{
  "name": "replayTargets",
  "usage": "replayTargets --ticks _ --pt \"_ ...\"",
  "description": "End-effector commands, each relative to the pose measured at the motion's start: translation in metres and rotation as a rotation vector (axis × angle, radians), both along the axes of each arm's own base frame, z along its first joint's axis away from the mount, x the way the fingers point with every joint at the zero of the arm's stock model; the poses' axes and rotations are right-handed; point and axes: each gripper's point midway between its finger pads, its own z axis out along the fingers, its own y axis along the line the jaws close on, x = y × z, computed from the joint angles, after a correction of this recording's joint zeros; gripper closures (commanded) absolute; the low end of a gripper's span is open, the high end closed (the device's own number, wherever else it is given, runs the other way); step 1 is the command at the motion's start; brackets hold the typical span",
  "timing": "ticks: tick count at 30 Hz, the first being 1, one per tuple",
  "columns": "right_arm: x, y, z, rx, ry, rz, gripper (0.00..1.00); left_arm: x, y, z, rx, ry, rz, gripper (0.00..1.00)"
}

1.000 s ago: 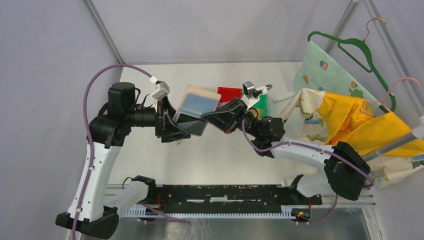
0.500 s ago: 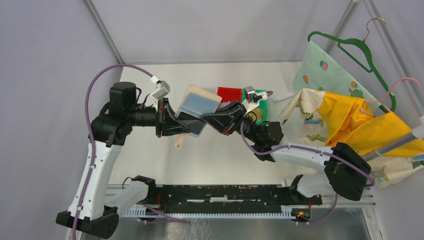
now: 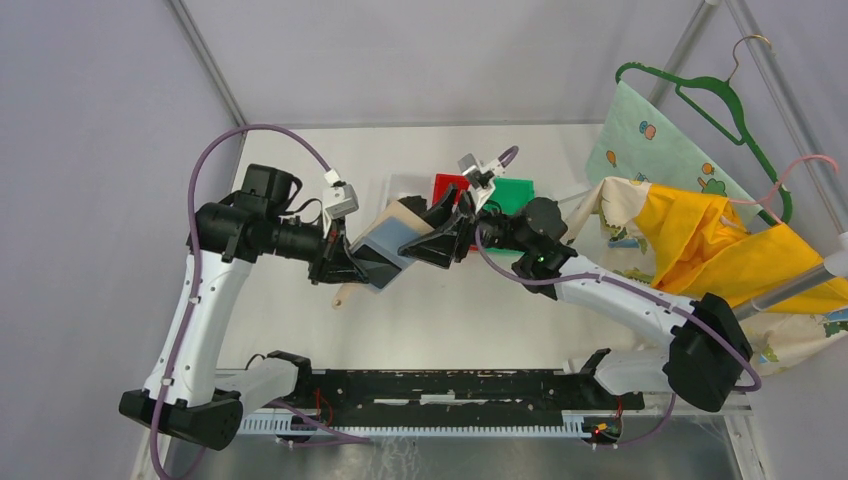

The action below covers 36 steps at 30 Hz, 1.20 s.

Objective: Take the credit cards out of the card holder
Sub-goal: Remove the credit card from the card holder.

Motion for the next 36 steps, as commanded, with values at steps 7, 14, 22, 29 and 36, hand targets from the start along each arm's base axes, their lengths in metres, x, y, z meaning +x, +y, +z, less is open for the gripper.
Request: replayTargets --ticks 7,14,22,29,36 --pt "-0.014 -0.005 -0.035 -0.293 -0.208 0.115 0.57 -0.003 0.009 0.0 0.067 -0.163 -0.071 0.98" --pt "-0.012 0.005 -0.02 -0.301 -0.25 0.194 0.66 -0.008 0.005 -0.007 0.083 -0.151 -0.116 0.98" --pt "-0.022 0.004 -0.025 -0.288 -0.236 0.26 0.97 -0.004 0.004 -0.006 0.095 -0.155 -0.109 0.81" --pt "-0.029 -0.013 0.016 -0.035 -0.198 0.158 1.0 -0.008 -0.018 0.03 -0.109 -0.142 -0.091 0.32" --pt "-0.051 -0.046 0.045 0.25 -0.128 0.156 1.0 -0.012 -0.026 0.043 -0.21 -0.114 -0.063 0.38"
